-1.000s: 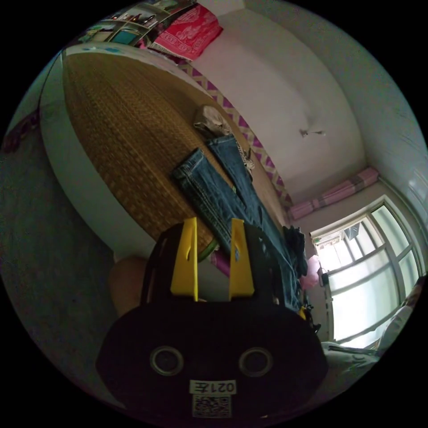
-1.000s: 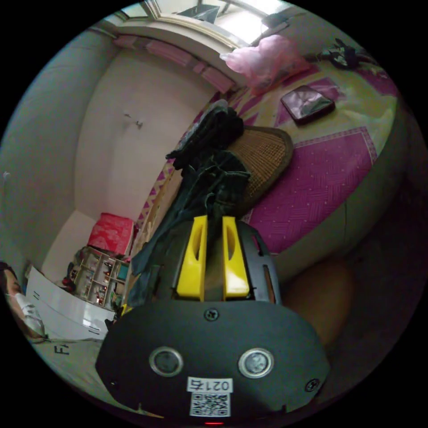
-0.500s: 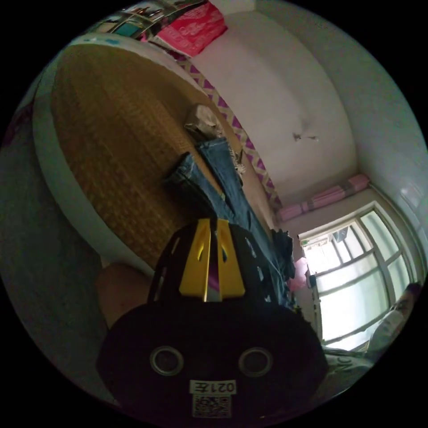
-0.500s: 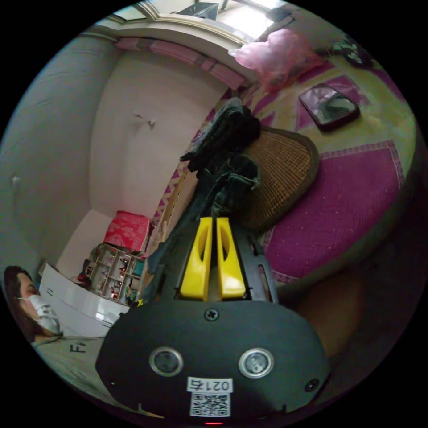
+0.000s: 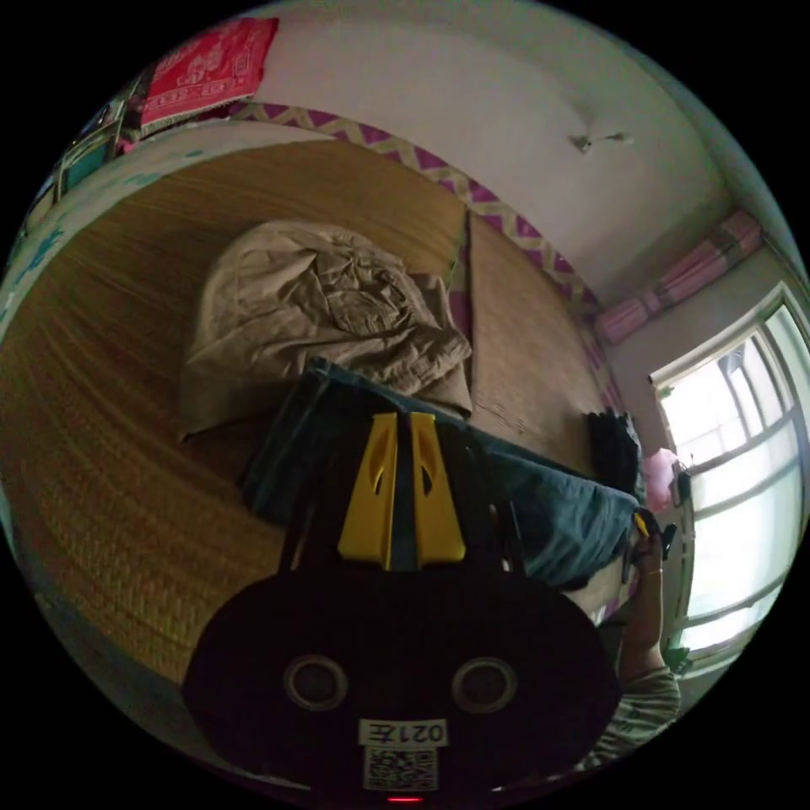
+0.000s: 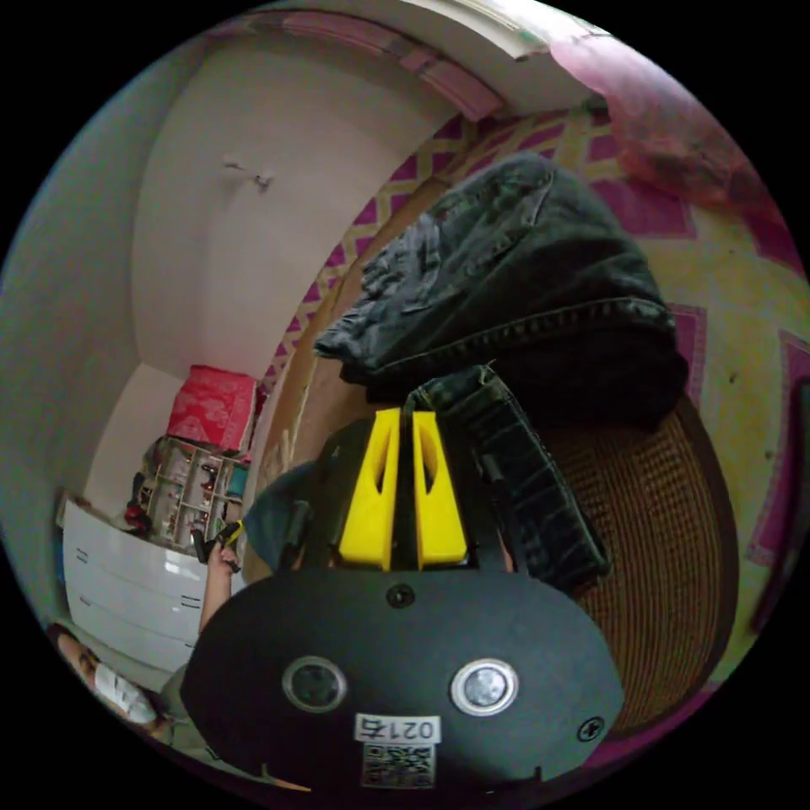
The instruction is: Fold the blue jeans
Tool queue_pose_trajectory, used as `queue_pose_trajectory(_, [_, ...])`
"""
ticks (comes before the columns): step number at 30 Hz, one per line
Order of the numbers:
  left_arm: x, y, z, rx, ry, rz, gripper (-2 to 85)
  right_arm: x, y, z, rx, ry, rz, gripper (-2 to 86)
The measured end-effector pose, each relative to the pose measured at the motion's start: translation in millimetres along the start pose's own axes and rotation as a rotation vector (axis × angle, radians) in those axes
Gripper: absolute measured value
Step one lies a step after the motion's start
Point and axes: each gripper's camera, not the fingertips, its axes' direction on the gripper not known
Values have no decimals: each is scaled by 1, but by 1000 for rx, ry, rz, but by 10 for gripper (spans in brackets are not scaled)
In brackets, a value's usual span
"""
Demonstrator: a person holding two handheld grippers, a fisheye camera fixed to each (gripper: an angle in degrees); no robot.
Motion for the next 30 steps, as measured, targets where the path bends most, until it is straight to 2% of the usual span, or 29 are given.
queue_pose_trajectory(2, [-7, -9, 35, 13, -57, -13, 8, 21, 7, 46, -43, 1, 13, 43])
queue_pose_trajectory(5, [-9, 4, 21, 210, -43, 71, 11, 24, 48, 55, -5, -72, 3, 66])
queue_pose_trajectory(7, [-9, 15, 12, 228, -16, 147, 22, 8, 80, 55, -20, -62, -65, 69])
queue_pose_trajectory(10, [13, 44, 22, 130, 51, 325, 50, -42, 150, 68, -62, -60, -252, 58])
queue_pose_trajectory(13, [47, 75, 60, -19, 127, 492, 63, -118, 234, 127, -221, -84, -488, 38])
queue_pose_trajectory(15, [67, 89, 90, -103, 63, 582, 59, -163, 290, 173, -331, -99, -624, 18])
queue_pose_trajectory(16, [75, 97, 111, -150, -32, 623, 51, -192, 329, 205, -402, -81, -719, 7])
queue_pose_trajectory(17, [74, 102, 129, -184, -137, 638, 26, -213, 367, 237, -455, 5, -795, 2])
queue_pose_trajectory(18, [73, 103, 135, -188, -154, 643, 13, -219, 385, 253, -479, 64, -826, 0])
queue_pose_trajectory(19, [68, 101, 136, -185, -132, 624, 3, -226, 420, 280, -520, 193, -896, -2])
queue_pose_trajectory(20, [60, 98, 133, -168, -117, 583, -2, -231, 450, 280, -413, 232, -974, -4])
queue_pose_trajectory(23, [35, 100, 118, -89, -114, 441, -5, -245, 506, 290, -407, 340, -1076, -6])
queue_pose_trajectory(26, [-10, 114, 81, 107, -69, 182, 4, -247, 548, 303, -353, 394, -1088, -6])
queue_pose_trajectory(30, [-64, 129, 62, 177, 58, -56, 81, -244, 567, 316, -327, 379, -1001, -6])
